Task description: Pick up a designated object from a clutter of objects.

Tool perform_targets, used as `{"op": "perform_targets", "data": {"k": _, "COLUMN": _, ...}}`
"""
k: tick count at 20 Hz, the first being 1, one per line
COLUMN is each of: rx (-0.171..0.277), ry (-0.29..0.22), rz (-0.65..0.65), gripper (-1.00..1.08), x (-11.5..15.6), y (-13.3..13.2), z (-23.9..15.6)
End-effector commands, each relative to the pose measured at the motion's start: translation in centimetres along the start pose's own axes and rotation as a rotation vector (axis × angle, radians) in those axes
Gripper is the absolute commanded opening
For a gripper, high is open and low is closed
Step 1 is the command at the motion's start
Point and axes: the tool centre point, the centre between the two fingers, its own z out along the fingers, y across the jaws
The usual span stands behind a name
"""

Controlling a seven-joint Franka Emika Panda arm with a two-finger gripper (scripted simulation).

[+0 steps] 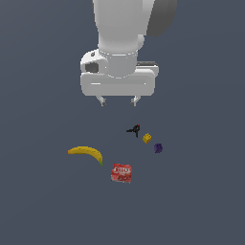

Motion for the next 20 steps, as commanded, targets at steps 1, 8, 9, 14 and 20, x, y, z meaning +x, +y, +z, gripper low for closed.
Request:
{"op": "perform_targets", "data": {"k": 1, "rx": 0.000, "ry": 0.000, "rz": 0.000, "gripper": 1.00, "x": 0.0, "y": 0.0, "z": 0.0}}
{"op": "perform_targets", "data": {"k": 8, "rx": 0.009, "ry": 0.004, "rz": 0.018, "gripper": 1.00, "x": 0.2, "y": 2.0, "z": -0.6}}
{"op": "perform_targets", "data": {"k": 9, "rx": 0.009, "ry": 0.004, "rz": 0.020, "gripper": 1.00, "x": 0.2, "y": 2.2, "z": -0.6}}
{"op": "perform_targets", "data": {"k": 14, "rx": 0.010, "ry": 0.005, "rz": 0.021, "gripper": 1.00, "x": 0.2, "y": 2.2, "z": -0.7}}
{"op": "perform_targets", "data": {"k": 20, "rx": 0.007, "ry": 0.003, "rz": -0.003, "gripper": 1.00, "x": 0.4, "y": 1.6, "z": 0.5}}
